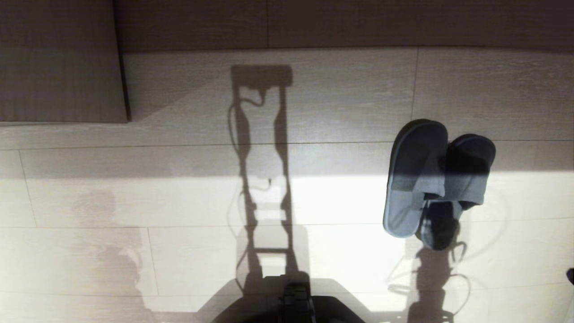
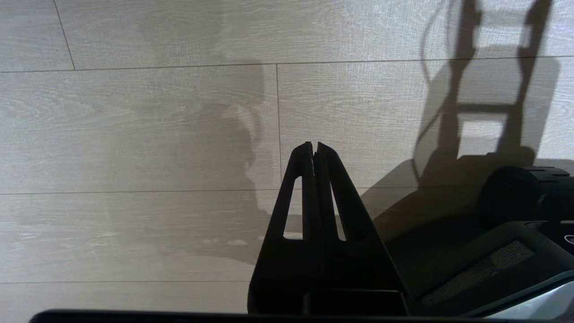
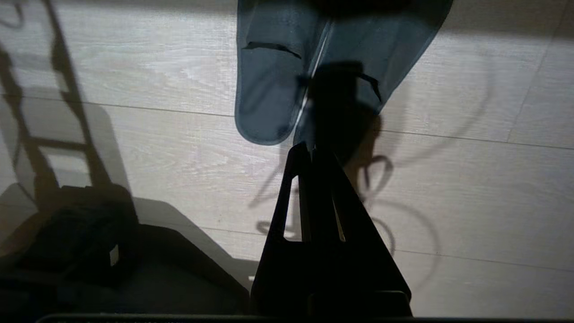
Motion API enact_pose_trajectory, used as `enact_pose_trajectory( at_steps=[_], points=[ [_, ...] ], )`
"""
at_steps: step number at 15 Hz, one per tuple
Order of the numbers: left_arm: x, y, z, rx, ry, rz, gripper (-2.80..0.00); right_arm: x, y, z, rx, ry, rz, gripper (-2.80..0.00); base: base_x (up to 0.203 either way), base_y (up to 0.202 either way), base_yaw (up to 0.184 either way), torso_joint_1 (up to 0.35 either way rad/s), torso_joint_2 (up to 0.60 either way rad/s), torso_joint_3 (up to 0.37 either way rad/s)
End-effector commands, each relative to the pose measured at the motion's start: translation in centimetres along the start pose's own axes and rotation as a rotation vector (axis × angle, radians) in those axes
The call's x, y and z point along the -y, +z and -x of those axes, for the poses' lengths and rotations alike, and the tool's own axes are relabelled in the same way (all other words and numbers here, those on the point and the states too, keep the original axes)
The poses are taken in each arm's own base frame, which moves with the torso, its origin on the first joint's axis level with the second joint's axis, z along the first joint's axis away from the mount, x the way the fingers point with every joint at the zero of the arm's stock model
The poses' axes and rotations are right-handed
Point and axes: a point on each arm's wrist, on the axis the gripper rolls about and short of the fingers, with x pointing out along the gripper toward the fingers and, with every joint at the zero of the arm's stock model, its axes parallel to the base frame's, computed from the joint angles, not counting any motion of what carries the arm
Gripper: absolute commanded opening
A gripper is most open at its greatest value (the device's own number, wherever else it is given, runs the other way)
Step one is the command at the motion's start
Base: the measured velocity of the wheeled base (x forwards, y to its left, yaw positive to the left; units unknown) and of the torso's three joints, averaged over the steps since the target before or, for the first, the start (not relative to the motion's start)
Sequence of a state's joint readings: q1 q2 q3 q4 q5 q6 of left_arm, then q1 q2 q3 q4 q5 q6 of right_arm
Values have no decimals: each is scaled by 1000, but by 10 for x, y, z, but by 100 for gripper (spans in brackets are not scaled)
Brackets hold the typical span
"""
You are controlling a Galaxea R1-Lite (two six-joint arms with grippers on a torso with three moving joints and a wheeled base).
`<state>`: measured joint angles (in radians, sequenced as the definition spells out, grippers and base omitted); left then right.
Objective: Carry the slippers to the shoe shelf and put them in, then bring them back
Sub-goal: Pick up the slippers on the floor
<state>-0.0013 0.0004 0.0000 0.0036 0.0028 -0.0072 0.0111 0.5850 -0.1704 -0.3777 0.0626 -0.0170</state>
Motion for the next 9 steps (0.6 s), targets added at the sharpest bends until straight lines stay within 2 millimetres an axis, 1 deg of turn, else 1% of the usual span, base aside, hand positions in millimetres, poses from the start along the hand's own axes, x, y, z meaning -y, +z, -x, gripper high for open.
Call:
enact_pose_trajectory(
  at_steps=[1, 3, 5, 6, 8, 9],
  points=[
    [0, 0, 0, -1, 0, 0, -280, 4, -5, -57, -195, 2, -12, -280, 0, 0, 0, 0, 0, 0],
    [0, 0, 0, 1, 0, 0, -280, 7, -12, -102, -246, -25, -8, -280, 0, 0, 0, 0, 0, 0],
    [0, 0, 0, 1, 0, -1, -280, 11, -25, -141, -259, -71, 6, -280, 0, 0, 0, 0, 0, 0],
    [0, 0, 0, 1, 0, -1, -280, 13, -35, -158, -264, -89, 13, 0, 0, 0, 0, 0, 0, 0],
    [0, 0, 0, 1, 0, -1, -280, 15, -46, -178, -211, -120, 26, 0, 0, 0, 0, 0, 0, 0],
    [0, 0, 0, 1, 0, -1, -280, 16, -48, -183, -178, -134, 36, 0, 0, 0, 0, 0, 0, 0]
  ],
)
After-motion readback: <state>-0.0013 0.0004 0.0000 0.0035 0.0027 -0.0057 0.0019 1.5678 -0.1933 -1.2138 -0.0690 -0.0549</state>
